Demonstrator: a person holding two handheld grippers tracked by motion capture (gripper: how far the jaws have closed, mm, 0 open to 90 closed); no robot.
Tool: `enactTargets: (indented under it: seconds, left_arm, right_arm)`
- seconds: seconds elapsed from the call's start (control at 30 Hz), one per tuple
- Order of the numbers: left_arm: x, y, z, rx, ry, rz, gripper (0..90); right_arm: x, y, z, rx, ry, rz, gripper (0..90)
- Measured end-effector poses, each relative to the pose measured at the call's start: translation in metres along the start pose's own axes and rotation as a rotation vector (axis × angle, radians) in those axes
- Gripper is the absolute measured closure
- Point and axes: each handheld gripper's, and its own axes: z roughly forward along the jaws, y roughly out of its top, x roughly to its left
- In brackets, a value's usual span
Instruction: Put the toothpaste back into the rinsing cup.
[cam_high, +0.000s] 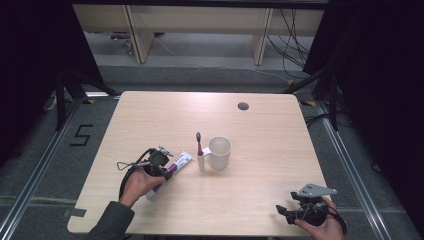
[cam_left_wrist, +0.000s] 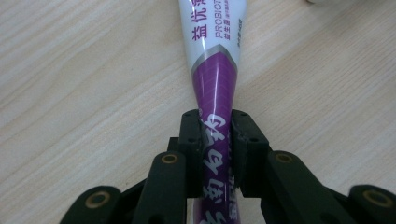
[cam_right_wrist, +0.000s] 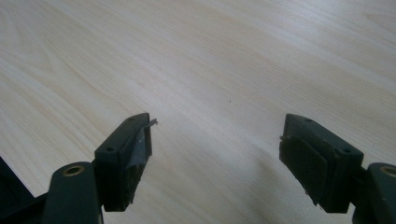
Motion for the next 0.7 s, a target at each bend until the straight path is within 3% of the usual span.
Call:
enactTargets:
  seconds: [0.07, 0.43, 0.53, 0.63, 0.67, 0.7]
  left_arm:
    - [0.0, 0.004, 0.001, 0.029, 0.001, 0.015, 74.8]
    - [-0.001, 0.011, 0.01, 0.093, 0.003, 0.021, 73.8]
    - [-0.001, 0.013, 0.009, 0.129, 0.0, 0.045, 74.5]
    - [-0.003, 0.012, 0.009, 0.143, -0.001, 0.044, 75.0]
    - [-0.002, 0.013, 0.008, 0.16, -0.004, 0.07, 75.1]
    - [-0.002, 0.013, 0.008, 0.16, -0.004, 0.07, 75.2]
  right_arm:
    - [0.0, 0.0, -0.001, 0.009, 0.003, 0.011, 25.9]
    - [0.001, 0.0, 0.0, 0.008, 0.001, 0.002, 26.0]
    - [0.001, 0.0, 0.0, 0.009, 0.002, 0.004, 26.0]
    - [0.0, 0.0, 0.0, 0.007, 0.007, 0.003, 26.0]
    - [0.0, -0.001, 0.001, 0.001, 0.001, -0.007, 26.0]
    - [0.0, -0.001, 0.001, 0.001, 0.001, -0.007, 26.0]
